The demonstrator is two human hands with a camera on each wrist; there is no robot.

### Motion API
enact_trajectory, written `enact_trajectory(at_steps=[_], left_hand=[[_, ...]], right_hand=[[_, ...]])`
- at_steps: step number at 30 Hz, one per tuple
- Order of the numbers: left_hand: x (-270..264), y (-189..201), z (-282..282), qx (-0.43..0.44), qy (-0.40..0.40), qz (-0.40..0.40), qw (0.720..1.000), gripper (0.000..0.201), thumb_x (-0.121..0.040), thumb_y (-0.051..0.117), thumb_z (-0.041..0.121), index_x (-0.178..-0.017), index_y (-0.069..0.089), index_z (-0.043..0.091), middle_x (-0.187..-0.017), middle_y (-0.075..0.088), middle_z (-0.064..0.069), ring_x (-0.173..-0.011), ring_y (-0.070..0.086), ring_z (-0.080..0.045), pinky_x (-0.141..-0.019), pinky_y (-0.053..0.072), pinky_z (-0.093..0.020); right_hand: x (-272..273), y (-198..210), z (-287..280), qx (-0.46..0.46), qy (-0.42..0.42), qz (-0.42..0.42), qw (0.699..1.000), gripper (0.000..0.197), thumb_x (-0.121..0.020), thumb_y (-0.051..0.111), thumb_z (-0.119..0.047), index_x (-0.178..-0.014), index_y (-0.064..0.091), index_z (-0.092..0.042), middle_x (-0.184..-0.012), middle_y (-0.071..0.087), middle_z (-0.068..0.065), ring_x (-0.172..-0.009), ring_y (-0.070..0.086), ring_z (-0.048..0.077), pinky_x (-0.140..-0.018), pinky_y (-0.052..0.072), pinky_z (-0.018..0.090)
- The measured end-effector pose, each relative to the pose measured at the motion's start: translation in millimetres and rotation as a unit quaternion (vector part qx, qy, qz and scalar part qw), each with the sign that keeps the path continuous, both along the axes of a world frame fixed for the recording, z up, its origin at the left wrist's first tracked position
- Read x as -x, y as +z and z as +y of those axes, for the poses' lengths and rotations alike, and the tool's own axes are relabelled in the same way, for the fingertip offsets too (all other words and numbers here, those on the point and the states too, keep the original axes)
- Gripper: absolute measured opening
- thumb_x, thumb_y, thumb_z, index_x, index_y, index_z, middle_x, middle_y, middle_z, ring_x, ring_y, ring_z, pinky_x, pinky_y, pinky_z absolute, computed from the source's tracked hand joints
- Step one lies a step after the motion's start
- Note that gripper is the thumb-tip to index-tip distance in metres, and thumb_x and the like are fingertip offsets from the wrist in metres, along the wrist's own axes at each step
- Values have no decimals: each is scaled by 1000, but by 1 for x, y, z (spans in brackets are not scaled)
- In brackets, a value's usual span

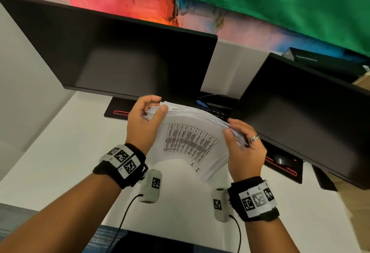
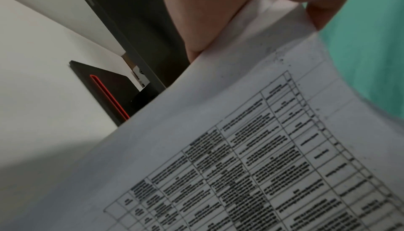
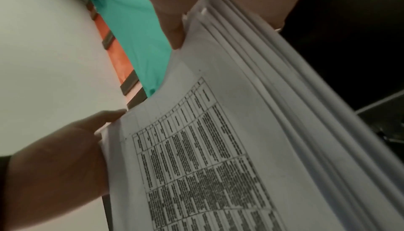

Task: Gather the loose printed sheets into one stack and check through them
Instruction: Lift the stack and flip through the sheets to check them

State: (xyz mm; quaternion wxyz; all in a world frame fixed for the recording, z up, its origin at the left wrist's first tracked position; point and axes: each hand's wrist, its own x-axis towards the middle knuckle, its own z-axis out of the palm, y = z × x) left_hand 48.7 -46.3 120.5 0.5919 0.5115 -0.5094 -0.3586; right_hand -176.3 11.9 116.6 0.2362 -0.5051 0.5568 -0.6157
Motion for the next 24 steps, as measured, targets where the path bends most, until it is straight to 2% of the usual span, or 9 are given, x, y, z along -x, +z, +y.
enact_trajectory(at_steps=[4,6,9,13,15,17,20,22,24], left_hand=[[1,2,0,22,-19,-65,997,21,-88,73,14,-107,66,19,-94,62,10,-83,59,4,-73,46,-9],[1,2,-2,20,-4,-60,998,12,-89,71,18,-98,69,26,-91,66,12,-82,60,3,-74,47,-12],[3,2,-5,19,-6,-50,999,11,-90,71,20,-97,69,27,-88,63,9,-80,57,-3,-74,48,-13],[5,3,-9,12,4,-60,998,15,-90,71,20,-103,67,25,-89,64,8,-83,59,-1,-78,49,-15],[2,3,-9,-4,-34,-34,999,32,-84,76,20,-112,62,23,-94,65,7,-84,62,2,-76,50,-12],[-6,1,-10,-25,-115,5,993,65,-69,85,20,-125,53,25,-102,66,1,-90,67,-5,-76,55,-17],[-21,-7,-15,-56,-182,11,982,90,-58,89,14,-134,43,29,-109,70,-7,-99,70,-17,-84,58,-28],[-26,-10,-16,-88,-192,26,977,84,-61,88,9,-133,47,26,-109,72,-8,-99,72,-19,-85,59,-30],[-26,-12,-19,-101,-194,-5,976,61,-66,86,9,-120,59,19,-101,73,-4,-90,73,-13,-79,58,-26]], right_hand=[[3,-4,-1,26,-33,54,998,25,-88,71,-4,-90,69,-29,-106,72,-8,-102,69,16,-90,56,50],[1,-7,0,26,-44,22,998,36,-88,69,0,-86,68,-36,-104,72,-11,-101,69,15,-90,57,43],[-3,-6,1,24,-46,-9,999,40,-89,67,0,-85,66,-41,-102,72,-12,-99,69,11,-86,58,32],[-3,-5,1,-1,-22,-70,997,38,-81,76,1,-106,61,-23,-106,72,-8,-95,71,8,-80,60,28],[2,-12,4,-36,-13,-102,994,59,-73,84,-1,-119,55,-24,-114,71,3,-106,70,19,-91,58,41],[8,-18,5,-85,-16,-141,986,78,-66,87,-3,-130,49,-26,-116,71,5,-107,71,22,-95,56,48],[19,-22,3,-123,-3,-177,976,88,-61,87,-4,-137,46,-25,-111,72,4,-101,73,18,-90,60,40],[25,-23,0,-123,-1,-187,975,87,-63,85,2,-138,46,-20,-107,73,5,-100,73,18,-87,60,34],[27,-25,-4,-135,1,-176,975,73,-66,84,5,-130,54,-15,-102,75,2,-98,74,16,-86,61,35]])
